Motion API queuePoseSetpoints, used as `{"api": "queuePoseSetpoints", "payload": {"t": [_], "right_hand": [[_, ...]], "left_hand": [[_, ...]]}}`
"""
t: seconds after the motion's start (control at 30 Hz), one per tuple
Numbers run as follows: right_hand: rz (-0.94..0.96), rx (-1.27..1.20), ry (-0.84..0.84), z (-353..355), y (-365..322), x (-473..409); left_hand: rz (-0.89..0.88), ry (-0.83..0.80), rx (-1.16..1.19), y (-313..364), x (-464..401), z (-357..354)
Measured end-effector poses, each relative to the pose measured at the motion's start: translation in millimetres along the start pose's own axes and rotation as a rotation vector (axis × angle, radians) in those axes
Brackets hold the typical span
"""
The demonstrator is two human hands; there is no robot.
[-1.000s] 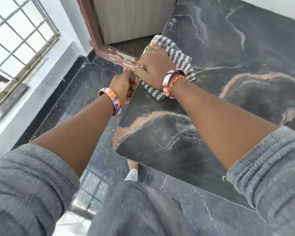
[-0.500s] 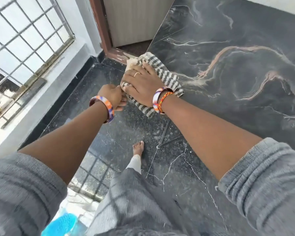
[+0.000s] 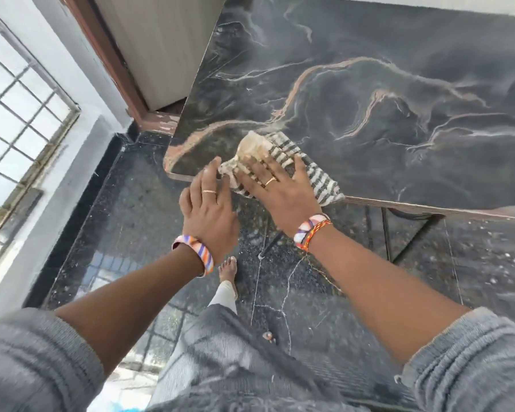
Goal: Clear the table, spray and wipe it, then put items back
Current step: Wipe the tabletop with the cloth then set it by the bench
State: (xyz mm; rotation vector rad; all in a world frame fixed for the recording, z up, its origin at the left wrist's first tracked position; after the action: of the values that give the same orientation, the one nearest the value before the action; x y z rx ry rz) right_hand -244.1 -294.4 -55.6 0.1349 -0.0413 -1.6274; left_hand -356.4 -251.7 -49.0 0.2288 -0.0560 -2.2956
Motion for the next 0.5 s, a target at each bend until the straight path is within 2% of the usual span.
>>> {"api": "queuePoseSetpoints", "payload": {"t": [0.1, 0.2, 0.23, 0.3, 0.5], "right_hand": [[-0.115, 0.056, 0.046, 2, 35, 34], [-0.209, 0.069, -0.01, -7, 68, 65], [-0.227, 0.082, 0.028, -4, 78, 76], [-0.256, 0.115, 0.061, -1, 97, 95], [-0.314, 0.131, 0.005, -10, 152, 147]], "left_hand": [[-0.25, 0.042, -0.069, 47, -17, 6], [-0.446, 0.033, -0.154, 92, -28, 11], [-0.502, 0.02, -0.167, 106, -30, 11], [-0.584, -0.003, -0.173, 132, -31, 10], [-0.788, -0.026, -0.153, 204, -38, 4]]}}
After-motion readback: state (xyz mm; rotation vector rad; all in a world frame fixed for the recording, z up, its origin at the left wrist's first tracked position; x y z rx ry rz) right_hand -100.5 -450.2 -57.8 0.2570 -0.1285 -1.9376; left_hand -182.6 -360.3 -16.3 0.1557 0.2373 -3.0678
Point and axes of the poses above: each hand's wrist, its own x-axis away from the middle knuckle, its own z-axis out of the back of the hand, y = z × x, the point moved 6 cm from there along -x, towards the middle knuckle, and after that the axes turned 3 degrees about -x, right-handed, at the moved point
